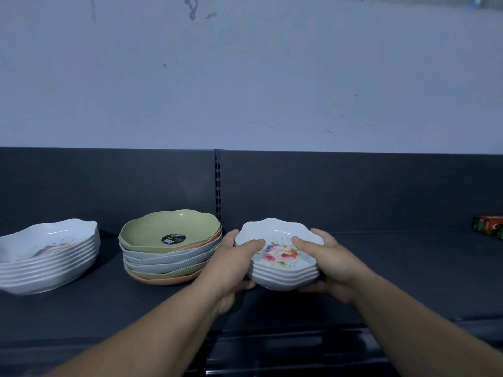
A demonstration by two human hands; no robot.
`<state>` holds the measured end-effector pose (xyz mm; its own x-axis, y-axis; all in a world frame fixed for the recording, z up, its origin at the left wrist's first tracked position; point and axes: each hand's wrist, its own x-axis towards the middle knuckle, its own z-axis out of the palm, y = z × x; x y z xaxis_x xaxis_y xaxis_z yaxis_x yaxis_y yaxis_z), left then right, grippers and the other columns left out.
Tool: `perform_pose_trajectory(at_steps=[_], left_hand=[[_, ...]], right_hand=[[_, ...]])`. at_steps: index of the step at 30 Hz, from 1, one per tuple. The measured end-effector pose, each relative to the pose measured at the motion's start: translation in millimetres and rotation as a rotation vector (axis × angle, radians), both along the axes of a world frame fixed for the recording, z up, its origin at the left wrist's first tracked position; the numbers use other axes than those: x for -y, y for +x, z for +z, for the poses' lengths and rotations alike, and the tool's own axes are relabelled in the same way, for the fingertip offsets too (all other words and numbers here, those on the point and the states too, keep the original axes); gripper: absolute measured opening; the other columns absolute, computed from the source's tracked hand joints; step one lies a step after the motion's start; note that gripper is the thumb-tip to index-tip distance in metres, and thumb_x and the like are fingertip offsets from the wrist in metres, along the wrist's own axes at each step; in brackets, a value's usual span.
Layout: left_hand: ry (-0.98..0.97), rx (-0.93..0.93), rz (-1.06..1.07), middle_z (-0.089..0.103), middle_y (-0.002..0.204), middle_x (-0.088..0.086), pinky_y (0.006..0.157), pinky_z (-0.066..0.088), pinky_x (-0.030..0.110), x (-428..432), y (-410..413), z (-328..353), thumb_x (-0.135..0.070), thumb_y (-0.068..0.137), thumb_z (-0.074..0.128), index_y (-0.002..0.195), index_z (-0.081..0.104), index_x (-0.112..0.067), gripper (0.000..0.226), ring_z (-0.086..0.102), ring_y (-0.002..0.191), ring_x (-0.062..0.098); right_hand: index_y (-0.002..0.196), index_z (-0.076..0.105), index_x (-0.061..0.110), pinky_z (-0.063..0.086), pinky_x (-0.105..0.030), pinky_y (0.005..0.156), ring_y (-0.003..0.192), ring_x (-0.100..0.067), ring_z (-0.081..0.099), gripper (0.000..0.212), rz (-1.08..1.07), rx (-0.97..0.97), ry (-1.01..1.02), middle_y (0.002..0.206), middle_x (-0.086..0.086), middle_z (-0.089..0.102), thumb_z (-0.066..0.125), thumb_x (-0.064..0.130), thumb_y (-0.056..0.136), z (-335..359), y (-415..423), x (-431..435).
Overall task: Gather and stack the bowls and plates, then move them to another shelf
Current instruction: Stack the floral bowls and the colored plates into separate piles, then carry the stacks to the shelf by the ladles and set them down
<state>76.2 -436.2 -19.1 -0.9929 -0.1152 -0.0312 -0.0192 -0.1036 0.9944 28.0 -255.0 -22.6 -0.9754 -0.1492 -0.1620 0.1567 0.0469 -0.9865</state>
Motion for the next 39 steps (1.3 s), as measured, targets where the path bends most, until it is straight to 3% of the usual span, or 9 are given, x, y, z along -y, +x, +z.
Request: perform_pose_trajectory(at_steps=[4, 8, 10, 15, 18, 22, 33, 39], left_hand=[[0.045, -0.051, -0.004, 0.071, 0.099, -0.003, 0.071, 0.050, 0.033, 6.7, 10.5, 12.9, -0.025, 0.089, 0.060, 0.104, 0.055, -0.032, 0.017, 0.063, 0.078, 0.016], [0.108, -0.084, 0.023, 0.067, 0.105, -0.009, 0.078, 0.053, 0.038, 14.5, 22.6, 23.7, -0.029, 0.090, 0.059, 0.124, 0.044, -0.035, 0.037, 0.064, 0.096, 0.018], [0.127, -0.110, 0.053, 0.067, 0.105, -0.010, 0.078, 0.053, 0.040, 16.6, 30.4, 28.9, -0.029, 0.090, 0.058, 0.124, 0.045, -0.035, 0.037, 0.064, 0.100, 0.019], [0.171, -0.146, 0.119, 0.067, 0.108, -0.005, 0.084, 0.052, 0.043, 15.5, 48.0, 41.1, -0.026, 0.092, 0.056, 0.119, 0.051, -0.036, 0.029, 0.062, 0.091, 0.023], [0.178, -0.136, 0.131, 0.069, 0.107, -0.003, 0.073, 0.057, 0.037, 9.4, 55.4, 42.6, -0.025, 0.092, 0.055, 0.130, 0.052, -0.027, 0.038, 0.065, 0.087, 0.020], [0.202, -0.131, 0.177, 0.073, 0.095, -0.001, 0.076, 0.058, 0.035, -8.4, 62.2, 39.1, -0.019, 0.093, 0.053, 0.122, 0.062, -0.014, 0.031, 0.066, 0.089, 0.021], [0.153, -0.128, 0.411, 0.073, 0.107, 0.004, 0.081, 0.055, 0.038, -64.6, 75.1, 14.0, -0.034, 0.093, 0.054, 0.119, 0.063, -0.020, 0.030, 0.067, 0.089, 0.023], [0.166, -0.117, 0.670, 0.076, 0.092, -0.004, 0.059, 0.056, 0.029, -69.1, 121.2, -3.7, -0.038, 0.090, 0.058, 0.114, 0.059, -0.027, 0.026, 0.070, 0.078, 0.016]], right_hand=[[0.144, 0.032, 0.041, 0.061, -0.047, 0.068, 0.090, -0.024, 0.074, 0.077, 0.018, -0.053, -0.078, 0.114, 0.000, 0.069, 0.077, 0.032, 0.082, 10.1, 8.1, 1.5], [0.142, 0.035, 0.043, 0.060, -0.045, 0.065, 0.091, -0.024, 0.074, 0.075, 0.063, -0.103, -0.134, 0.118, 0.004, 0.067, 0.076, 0.032, 0.081, 19.9, 13.7, 7.7], [0.142, 0.036, 0.043, 0.060, -0.045, 0.063, 0.092, -0.024, 0.073, 0.073, 0.084, -0.117, -0.160, 0.119, 0.004, 0.067, 0.076, 0.031, 0.082, 24.6, 16.0, 11.1], [0.138, 0.040, 0.042, 0.060, -0.043, 0.060, 0.101, -0.028, 0.069, 0.068, 0.165, -0.121, -0.225, 0.121, 0.001, 0.066, 0.076, 0.032, 0.081, 34.7, 16.8, 11.1], [0.137, 0.041, 0.041, 0.060, -0.046, 0.063, 0.105, -0.031, 0.067, 0.067, 0.211, -0.093, -0.262, 0.120, 0.000, 0.067, 0.076, 0.033, 0.080, 37.3, 13.9, 6.5], [0.134, 0.043, 0.040, 0.059, -0.047, 0.060, 0.094, -0.031, 0.072, 0.061, 0.258, -0.027, -0.340, 0.116, -0.002, 0.070, 0.075, 0.031, 0.082, 32.9, 8.0, -6.9], [0.138, 0.042, 0.039, 0.060, -0.048, 0.064, 0.099, -0.028, 0.069, 0.065, 0.412, -0.023, -0.357, 0.117, 0.000, 0.069, 0.074, 0.031, 0.082, 11.9, 1.2, -40.5], [0.142, 0.039, 0.040, 0.061, -0.048, 0.065, 0.094, -0.021, 0.071, 0.074, 0.591, -0.080, -0.334, 0.118, 0.006, 0.066, 0.076, 0.029, 0.079, 1.6, 36.5, -21.3]])
